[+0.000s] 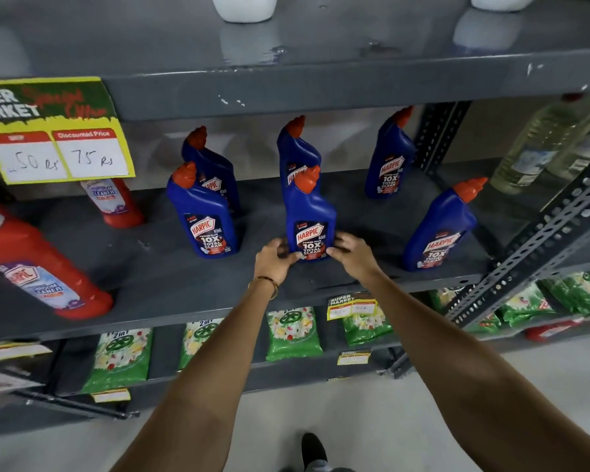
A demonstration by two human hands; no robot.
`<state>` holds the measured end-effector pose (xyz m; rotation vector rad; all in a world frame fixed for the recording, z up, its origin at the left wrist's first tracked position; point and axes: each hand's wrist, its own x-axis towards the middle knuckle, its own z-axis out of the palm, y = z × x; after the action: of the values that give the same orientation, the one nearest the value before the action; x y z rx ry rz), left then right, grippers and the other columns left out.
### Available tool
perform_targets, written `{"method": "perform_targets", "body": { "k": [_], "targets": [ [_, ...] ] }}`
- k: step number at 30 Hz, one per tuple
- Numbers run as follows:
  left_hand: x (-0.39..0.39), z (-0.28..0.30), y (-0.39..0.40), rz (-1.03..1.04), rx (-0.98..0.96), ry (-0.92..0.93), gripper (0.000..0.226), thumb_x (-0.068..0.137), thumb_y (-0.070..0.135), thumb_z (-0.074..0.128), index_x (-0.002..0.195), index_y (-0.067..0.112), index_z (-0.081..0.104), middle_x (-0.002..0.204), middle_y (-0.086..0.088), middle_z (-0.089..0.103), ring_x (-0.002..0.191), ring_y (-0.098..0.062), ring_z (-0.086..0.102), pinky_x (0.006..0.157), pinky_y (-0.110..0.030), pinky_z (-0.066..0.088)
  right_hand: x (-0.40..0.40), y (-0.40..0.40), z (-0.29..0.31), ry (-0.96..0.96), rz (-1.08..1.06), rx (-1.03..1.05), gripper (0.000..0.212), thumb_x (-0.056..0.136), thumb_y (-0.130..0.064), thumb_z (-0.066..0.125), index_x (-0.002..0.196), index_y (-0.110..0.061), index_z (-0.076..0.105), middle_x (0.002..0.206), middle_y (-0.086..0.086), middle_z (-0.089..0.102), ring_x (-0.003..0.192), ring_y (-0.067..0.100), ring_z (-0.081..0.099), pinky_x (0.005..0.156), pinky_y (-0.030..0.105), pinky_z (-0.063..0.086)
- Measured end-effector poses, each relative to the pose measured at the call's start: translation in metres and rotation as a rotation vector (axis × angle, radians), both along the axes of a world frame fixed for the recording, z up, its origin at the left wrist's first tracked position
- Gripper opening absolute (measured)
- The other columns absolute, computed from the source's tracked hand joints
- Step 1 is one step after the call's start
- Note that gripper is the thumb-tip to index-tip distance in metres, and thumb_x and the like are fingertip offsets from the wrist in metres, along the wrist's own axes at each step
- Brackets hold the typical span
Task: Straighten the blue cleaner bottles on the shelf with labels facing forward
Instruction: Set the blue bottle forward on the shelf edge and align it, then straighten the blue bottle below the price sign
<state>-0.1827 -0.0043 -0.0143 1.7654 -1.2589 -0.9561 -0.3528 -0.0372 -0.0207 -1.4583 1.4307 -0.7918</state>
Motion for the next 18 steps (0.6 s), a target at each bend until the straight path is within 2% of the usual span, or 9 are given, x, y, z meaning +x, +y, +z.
{"method": "perform_targets", "body": {
  "k": [11, 18],
  "targets": [
    [-0.003, 0.001, 0.037, -0.031, 0.017, -0.037, 0.047, 0.078, 0.021, 0.071, 0.119, 0.006, 0.056, 0.116, -0.014, 0.066, 0.108, -0.025, 0.060, 0.093, -0.034, 0.047, -0.006, 0.040, -0.002, 0.030, -0.013, -0.035, 0.041, 0.084, -0.007, 0.064, 0.123, -0.003, 0.054, 0.121, 0.018, 0.064, 0.114, 0.028, 0.059, 0.100, 0.045, 0.047],
    [-0.006, 0.001, 0.049, -0.045, 0.000, -0.057, 0.043, 0.078, 0.021, 0.070, 0.117, 0.007, 0.057, 0.116, -0.013, 0.066, 0.107, -0.024, 0.060, 0.093, -0.034, 0.048, -0.009, 0.051, -0.005, 0.013, -0.023, -0.043, 0.041, 0.084, -0.007, 0.063, 0.124, -0.005, 0.055, 0.120, 0.017, 0.065, 0.111, 0.024, 0.060, 0.099, 0.039, 0.047]
  ]
}}
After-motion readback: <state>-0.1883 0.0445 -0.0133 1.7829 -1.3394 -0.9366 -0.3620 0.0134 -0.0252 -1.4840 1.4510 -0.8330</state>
